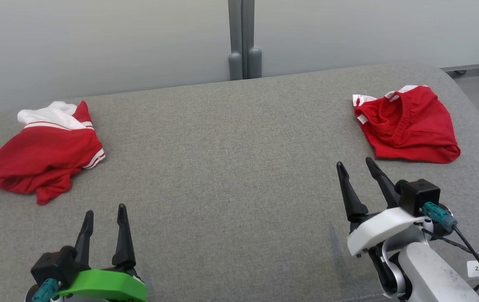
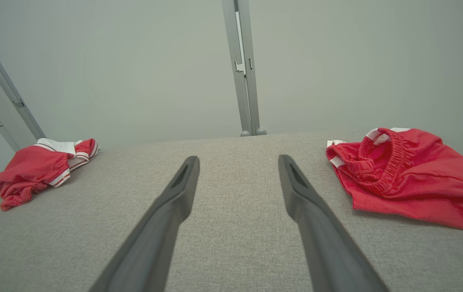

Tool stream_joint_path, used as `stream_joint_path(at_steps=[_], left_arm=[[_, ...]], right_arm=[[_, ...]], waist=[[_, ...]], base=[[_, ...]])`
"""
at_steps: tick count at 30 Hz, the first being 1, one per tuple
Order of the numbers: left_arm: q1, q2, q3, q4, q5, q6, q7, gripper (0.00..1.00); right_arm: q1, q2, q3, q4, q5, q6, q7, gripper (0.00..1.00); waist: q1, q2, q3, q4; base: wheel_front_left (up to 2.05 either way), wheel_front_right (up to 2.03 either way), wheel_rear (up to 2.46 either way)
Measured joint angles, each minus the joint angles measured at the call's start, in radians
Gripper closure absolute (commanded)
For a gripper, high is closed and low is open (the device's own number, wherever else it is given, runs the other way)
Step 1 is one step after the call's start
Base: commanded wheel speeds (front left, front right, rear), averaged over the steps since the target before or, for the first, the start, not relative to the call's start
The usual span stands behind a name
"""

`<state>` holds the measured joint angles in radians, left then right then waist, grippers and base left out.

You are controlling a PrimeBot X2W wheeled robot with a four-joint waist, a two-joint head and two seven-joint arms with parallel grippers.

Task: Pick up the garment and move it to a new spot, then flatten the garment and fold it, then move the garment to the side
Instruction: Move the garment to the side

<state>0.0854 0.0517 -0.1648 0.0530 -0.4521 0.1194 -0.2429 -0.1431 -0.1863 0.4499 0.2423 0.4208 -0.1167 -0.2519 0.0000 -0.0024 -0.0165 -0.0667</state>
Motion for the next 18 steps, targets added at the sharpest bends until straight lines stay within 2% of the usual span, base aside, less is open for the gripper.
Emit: stream_joint_path(at_steps=[18], left_arm=[[0.002,-0.001,-0.002,-0.005,0.016,0.000,0.000,0.00]], right_arm=[[0.051,0.002,-0.025,-0.045,-0.018,-0.007,0.000,0.00]], waist=[[0.0000,0.0000,0.002,0.007]], base=[[0.00,0.00,0.00]])
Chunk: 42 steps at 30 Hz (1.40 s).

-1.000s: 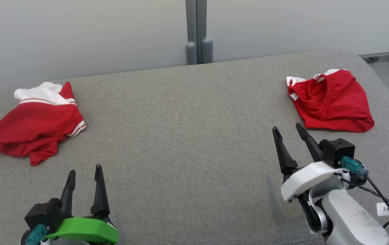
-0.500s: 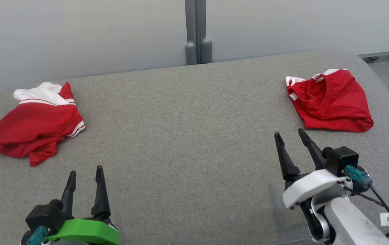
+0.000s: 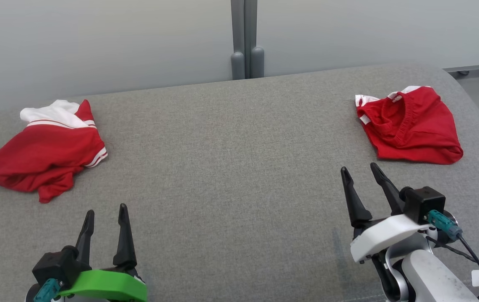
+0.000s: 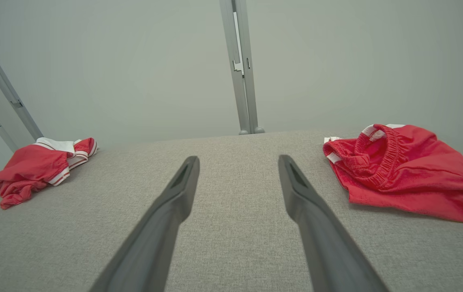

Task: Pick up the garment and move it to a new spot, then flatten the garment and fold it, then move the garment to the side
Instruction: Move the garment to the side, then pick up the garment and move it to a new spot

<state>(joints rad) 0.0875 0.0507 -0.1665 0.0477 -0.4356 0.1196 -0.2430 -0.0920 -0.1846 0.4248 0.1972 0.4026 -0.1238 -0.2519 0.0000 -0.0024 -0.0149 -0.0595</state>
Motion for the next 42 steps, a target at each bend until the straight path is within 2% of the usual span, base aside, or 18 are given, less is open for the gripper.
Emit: stream_joint_path(at_steps=[13,17,27,32,37,42], left_arm=[[0.000,-0.001,-0.029,-0.002,0.010,0.003,0.000,0.00],[0.000,-0.002,-0.003,-0.003,0.011,0.004,-0.004,0.00],[0.053,-0.002,0.084,-0.031,0.029,0.004,-0.006,0.00],[0.054,-0.002,0.057,-0.041,0.036,0.004,-0.006,0.00],[0.052,-0.002,0.012,-0.044,0.043,0.004,-0.004,0.00],[0.052,-0.002,0.030,-0.049,0.043,0.004,-0.004,0.00]], right_arm=[[0.021,-0.004,-0.027,-0.036,-0.019,-0.001,0.000,0.00],[0.019,-0.004,0.003,-0.041,-0.034,0.002,0.000,0.00],[-0.012,0.030,0.070,-0.034,-0.035,0.053,0.008,0.00],[-0.012,0.029,0.051,-0.026,-0.033,0.050,0.008,0.00],[-0.005,0.027,0.009,-0.025,-0.032,0.032,0.007,0.00],[-0.003,0.035,0.016,-0.025,-0.033,0.029,0.007,0.00]], waist=[[0.0000,0.0000,0.004,0.056],[0.0000,0.0000,0.004,0.108],[0.0000,0.0000,0.000,0.246],[0.0000,0.0000,-0.004,0.312],[0.0000,0.0000,-0.009,0.378],[0.0000,0.0000,-0.014,0.427]], base=[[0.00,0.00,0.00],[0.00,0.00,0.00],[0.00,0.00,0.00],[0.00,0.00,0.00],[0.00,0.00,0.00],[0.00,0.00,0.00]])
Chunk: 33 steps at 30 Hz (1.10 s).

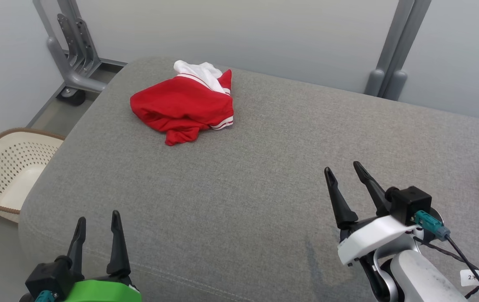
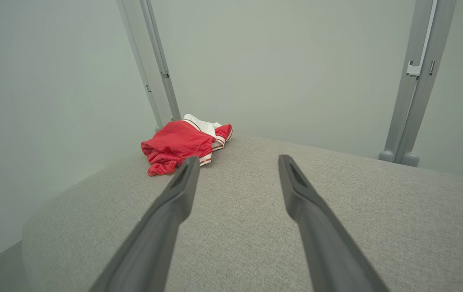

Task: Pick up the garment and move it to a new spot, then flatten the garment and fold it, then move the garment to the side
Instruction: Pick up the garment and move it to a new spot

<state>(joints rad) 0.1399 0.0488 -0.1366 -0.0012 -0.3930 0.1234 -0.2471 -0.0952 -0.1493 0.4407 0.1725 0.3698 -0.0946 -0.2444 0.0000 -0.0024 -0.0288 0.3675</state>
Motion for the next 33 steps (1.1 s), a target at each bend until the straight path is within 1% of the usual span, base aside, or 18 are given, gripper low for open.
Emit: stream_joint_path(at_steps=[3,10,13,17,20,22,24,27,33], left_arm=[[0.000,0.000,0.003,-0.007,-0.001,0.000,0.000,0.00],[-0.015,0.002,0.000,-0.031,-0.001,0.000,0.021,0.00],[-0.069,0.020,-0.003,-0.049,0.001,-0.006,0.041,0.00],[-0.166,0.053,0.000,-0.076,0.001,-0.019,0.077,0.00],[-0.252,0.077,0.004,-0.083,-0.005,-0.038,0.128,0.00],[-0.316,0.106,0.004,-0.086,-0.009,-0.061,0.170,0.00],[-0.384,0.128,0.004,-0.086,-0.041,-0.087,0.230,0.00],[-0.477,0.149,0.017,-0.072,-0.071,-0.094,0.310,0.00],[-0.677,0.201,0.122,-0.017,-0.149,-0.088,0.435,0.00]], right_arm=[[0.000,0.000,0.000,-0.003,-0.001,-0.004,0.000,0.00],[0.000,-0.013,-0.011,-0.025,-0.015,-0.012,0.001,0.00],[-0.004,-0.020,-0.022,-0.041,-0.022,-0.013,0.008,0.00],[-0.035,-0.048,-0.042,-0.070,-0.048,-0.014,0.017,0.00],[-0.069,-0.062,-0.046,-0.096,-0.070,-0.014,0.027,0.00],[-0.090,-0.070,-0.045,-0.114,-0.078,-0.014,0.036,0.00],[-0.109,-0.074,-0.045,-0.130,-0.086,-0.015,0.044,0.00],[-0.128,-0.077,-0.045,-0.148,-0.097,-0.019,0.058,0.00],[-0.144,-0.090,-0.046,-0.188,-0.121,-0.021,0.080,0.00]], waist=[[0.0000,0.0000,0.002,0.005],[0.0000,0.0000,0.037,-0.010],[0.0000,0.0000,0.059,-0.015],[0.0000,0.0000,0.095,-0.024],[0.0000,0.0000,0.125,-0.035],[0.0000,0.0000,0.147,-0.044],[0.0000,0.0000,0.170,-0.056],[0.0000,0.0000,0.203,-0.079],[0.0000,0.0000,0.267,-0.141]], base=[[0.00,0.00,0.00],[0.00,0.00,0.00],[0.00,0.00,0.00],[0.00,0.00,0.00],[0.00,0.00,0.00],[0.00,0.00,0.00],[0.00,0.00,0.00],[0.00,0.00,0.00],[0.00,0.00,0.00]])
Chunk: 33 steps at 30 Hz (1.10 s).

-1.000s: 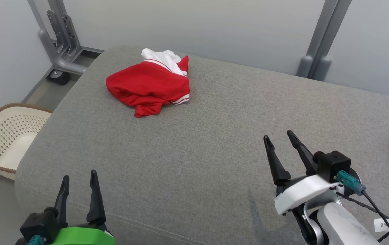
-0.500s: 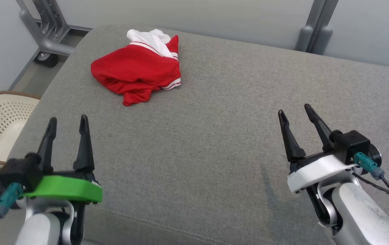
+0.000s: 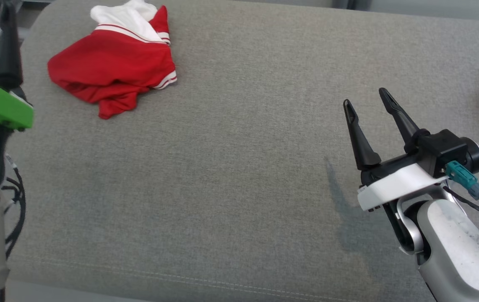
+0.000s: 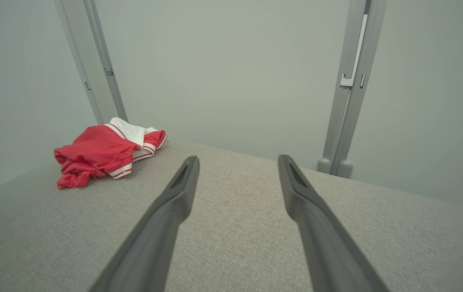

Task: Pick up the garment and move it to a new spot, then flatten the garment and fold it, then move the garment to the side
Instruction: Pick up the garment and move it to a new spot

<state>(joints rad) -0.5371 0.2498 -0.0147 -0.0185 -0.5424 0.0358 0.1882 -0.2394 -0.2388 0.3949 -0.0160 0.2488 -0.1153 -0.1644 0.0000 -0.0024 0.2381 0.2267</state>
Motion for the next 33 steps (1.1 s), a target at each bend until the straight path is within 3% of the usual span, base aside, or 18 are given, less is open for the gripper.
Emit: stream_joint_path(at_steps=[12,24,33], left_arm=[[-0.173,0.123,0.140,0.141,-0.073,0.035,0.192,0.00],[-0.268,0.141,0.174,0.218,-0.127,0.044,0.240,0.00],[-0.276,0.146,0.148,0.373,-0.101,0.035,0.218,0.00]], right_arm=[[-0.007,-0.017,-0.023,-0.072,-0.012,-0.001,0.026,0.00],[-0.051,-0.048,-0.068,-0.126,-0.023,-0.001,0.026,0.00],[-0.082,-0.056,-0.086,-0.127,-0.032,-0.001,0.024,0.00]], waist=[[0.0000,0.0000,0.146,-0.142],[0.0000,0.0000,0.309,-0.232],[0.0001,0.0000,0.421,-0.260]], base=[[0.00,0.00,0.00],[0.00,0.00,0.00],[0.00,0.00,0.00]])
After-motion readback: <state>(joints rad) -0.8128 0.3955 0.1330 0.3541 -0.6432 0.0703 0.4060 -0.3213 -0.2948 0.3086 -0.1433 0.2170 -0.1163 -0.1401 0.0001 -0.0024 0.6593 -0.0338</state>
